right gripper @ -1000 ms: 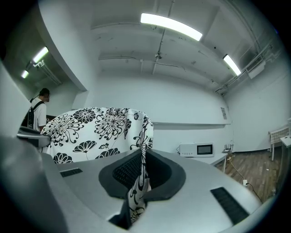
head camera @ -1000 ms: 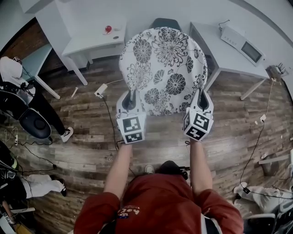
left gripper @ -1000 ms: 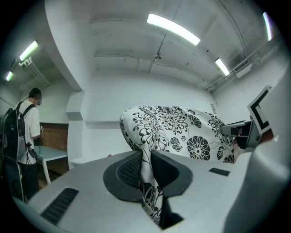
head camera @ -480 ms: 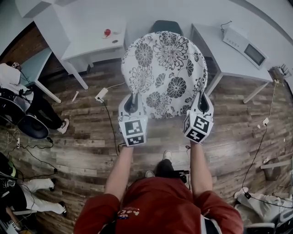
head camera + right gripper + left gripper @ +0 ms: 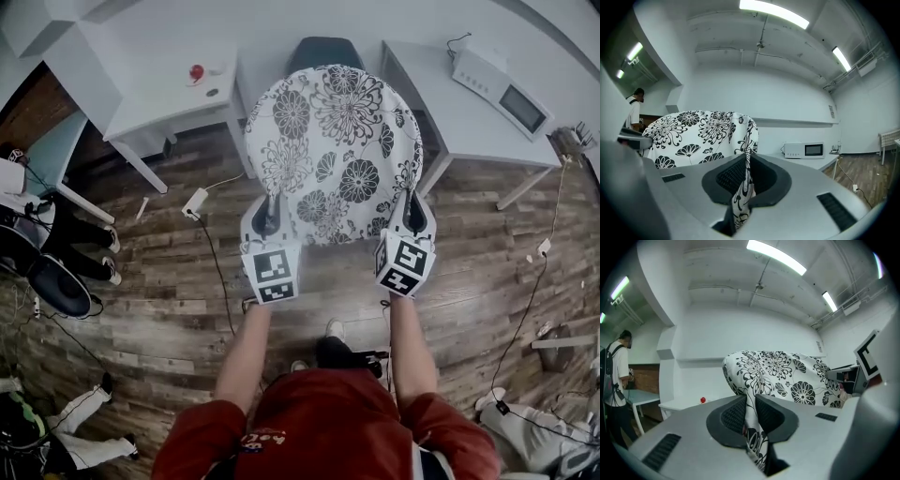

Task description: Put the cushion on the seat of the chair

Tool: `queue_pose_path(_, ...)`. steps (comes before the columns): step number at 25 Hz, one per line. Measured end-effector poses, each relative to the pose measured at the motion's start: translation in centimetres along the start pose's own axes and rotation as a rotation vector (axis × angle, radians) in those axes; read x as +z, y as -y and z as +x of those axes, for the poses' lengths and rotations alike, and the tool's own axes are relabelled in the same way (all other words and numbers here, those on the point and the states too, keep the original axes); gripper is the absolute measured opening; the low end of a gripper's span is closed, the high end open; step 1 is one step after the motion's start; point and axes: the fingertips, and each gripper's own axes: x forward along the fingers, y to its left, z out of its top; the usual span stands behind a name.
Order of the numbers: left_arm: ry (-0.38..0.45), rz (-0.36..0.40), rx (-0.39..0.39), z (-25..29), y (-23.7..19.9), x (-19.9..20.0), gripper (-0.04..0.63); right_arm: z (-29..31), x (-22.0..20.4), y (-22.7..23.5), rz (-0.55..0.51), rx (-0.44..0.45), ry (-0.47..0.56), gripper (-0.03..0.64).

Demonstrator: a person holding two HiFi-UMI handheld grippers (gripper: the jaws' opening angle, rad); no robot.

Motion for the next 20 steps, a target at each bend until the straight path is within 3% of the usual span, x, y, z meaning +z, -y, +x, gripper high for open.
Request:
queue_pose_path(16,0.054,-0.005,0.033,1.6,0.7,-2.0,0.057,1.8,-1.8,0.3,0.010,0.021,0.069,0.044)
queue_pose_path(20,0.042,-0.013,0.007,1.0,0.6,-1.5,0.057,0.6,-1.0,0.2,0.007,-0.002,0.053,0.044)
